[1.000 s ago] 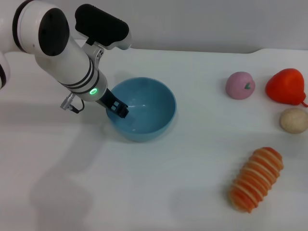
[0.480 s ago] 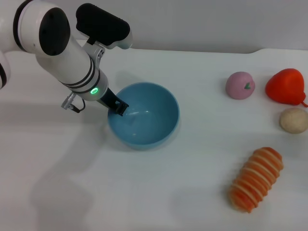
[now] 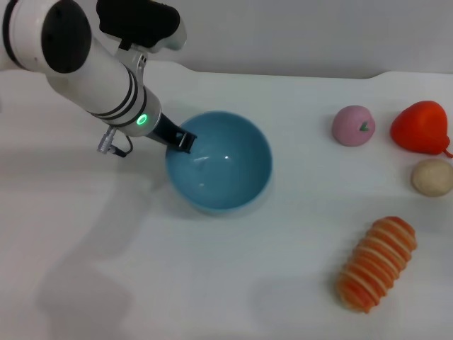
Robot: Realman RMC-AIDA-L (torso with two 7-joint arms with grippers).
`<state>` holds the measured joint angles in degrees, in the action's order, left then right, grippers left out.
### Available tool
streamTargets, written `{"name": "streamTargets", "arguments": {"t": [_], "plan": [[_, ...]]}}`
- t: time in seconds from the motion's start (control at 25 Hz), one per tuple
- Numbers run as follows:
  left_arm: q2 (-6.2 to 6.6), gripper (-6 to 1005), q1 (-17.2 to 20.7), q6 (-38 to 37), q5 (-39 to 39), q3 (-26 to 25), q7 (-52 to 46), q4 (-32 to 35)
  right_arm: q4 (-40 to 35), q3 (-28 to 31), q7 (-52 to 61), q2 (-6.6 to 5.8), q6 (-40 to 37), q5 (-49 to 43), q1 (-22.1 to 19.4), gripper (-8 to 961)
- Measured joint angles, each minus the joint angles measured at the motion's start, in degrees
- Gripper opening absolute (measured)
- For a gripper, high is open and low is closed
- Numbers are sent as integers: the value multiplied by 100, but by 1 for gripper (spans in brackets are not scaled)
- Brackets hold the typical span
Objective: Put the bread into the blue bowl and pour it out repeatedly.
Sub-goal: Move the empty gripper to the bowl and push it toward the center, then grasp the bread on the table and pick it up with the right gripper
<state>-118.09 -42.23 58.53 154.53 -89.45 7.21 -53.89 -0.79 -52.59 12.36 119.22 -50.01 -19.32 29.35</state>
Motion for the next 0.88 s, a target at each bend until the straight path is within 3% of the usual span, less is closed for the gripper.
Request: {"name": "streamTargets", "arguments": {"t": [0.12, 0.28, 0.52, 0.68, 0.88], "plan": [[7, 1, 154, -23, -207, -92, -17, -243, 0, 17, 57, 4, 0, 9, 12, 521], [1, 3, 370, -60, -458, -577, -86, -435, 6, 14, 384, 5, 0, 19, 49, 521], [14, 5, 905, -219, -1072, -1044, -42, -773, -17, -50, 1261, -15, 131, -253, 164, 520], [15, 6, 1181, -286, -1140, -1056, -74, -1002, -428, -54, 2916, -80, 502, -1621, 221, 520], [21, 6, 1257, -290, -1141, -1059, -84, -975, -1653, -58, 5827, -93, 610, -4558, 147, 520]]}}
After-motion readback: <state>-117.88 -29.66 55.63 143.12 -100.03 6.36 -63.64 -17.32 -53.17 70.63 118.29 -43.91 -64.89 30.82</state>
